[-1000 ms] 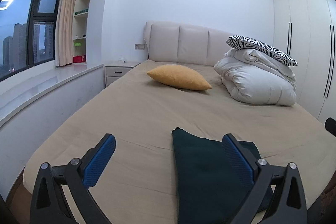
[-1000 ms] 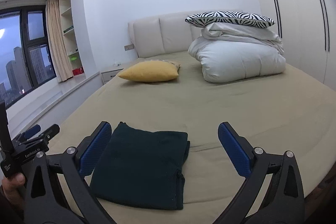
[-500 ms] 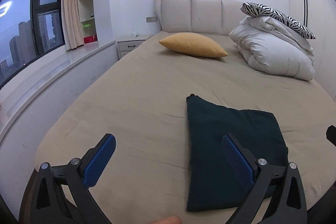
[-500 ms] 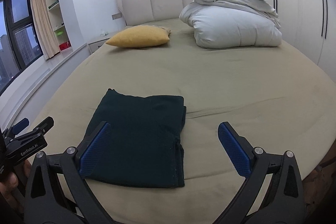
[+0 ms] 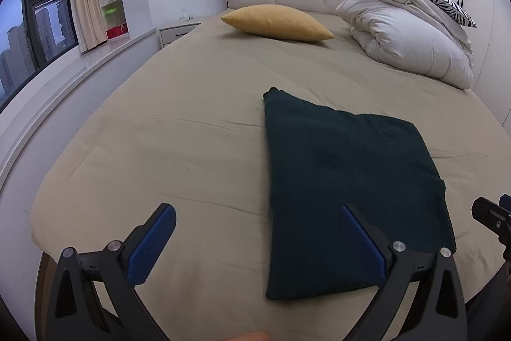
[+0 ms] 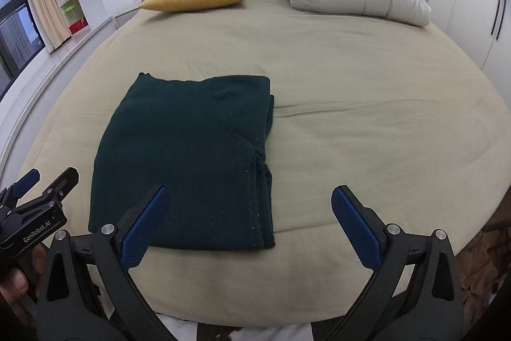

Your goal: Fold small clothes

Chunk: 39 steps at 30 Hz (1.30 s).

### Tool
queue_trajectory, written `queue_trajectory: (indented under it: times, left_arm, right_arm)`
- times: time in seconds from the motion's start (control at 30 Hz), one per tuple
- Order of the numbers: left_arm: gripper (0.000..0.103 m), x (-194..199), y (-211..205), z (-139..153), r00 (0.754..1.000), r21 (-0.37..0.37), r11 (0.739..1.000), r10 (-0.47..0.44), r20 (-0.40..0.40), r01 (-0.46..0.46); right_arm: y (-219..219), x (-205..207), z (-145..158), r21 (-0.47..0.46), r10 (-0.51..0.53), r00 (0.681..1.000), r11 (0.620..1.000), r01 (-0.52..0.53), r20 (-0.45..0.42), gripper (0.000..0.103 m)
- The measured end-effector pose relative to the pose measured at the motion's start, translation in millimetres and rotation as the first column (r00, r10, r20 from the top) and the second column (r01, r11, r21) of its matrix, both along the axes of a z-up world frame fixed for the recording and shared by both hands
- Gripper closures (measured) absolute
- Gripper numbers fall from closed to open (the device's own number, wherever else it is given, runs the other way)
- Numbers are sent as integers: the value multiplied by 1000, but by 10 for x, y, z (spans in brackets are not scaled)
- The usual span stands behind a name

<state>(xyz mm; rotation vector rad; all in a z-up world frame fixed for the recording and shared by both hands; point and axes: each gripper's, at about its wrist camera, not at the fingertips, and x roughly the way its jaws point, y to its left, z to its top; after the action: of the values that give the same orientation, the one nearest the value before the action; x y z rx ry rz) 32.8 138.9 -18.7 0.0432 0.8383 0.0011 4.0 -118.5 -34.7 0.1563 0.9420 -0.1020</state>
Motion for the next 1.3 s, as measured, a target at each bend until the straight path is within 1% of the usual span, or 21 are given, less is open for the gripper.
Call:
queue_trajectory:
  times: [0.13, 0.3, 1.3]
  left_arm:
    - [0, -26, -19, -53, 1000, 0, 1000, 3, -17, -3]
    - [0, -47, -11, -49, 1000, -1, 1000, 6, -24, -6]
    - [0, -37, 7, -12, 1000, -5, 1000, -4, -18, 4]
  right_arm:
    - [18, 16, -52, -3, 9, 1000, 1000, -9, -11, 0]
    - [59, 21, -59, -12, 17, 1000, 1000, -17, -12, 0]
    - [96, 35, -46, -15, 28, 1000, 999, -28, -9, 0]
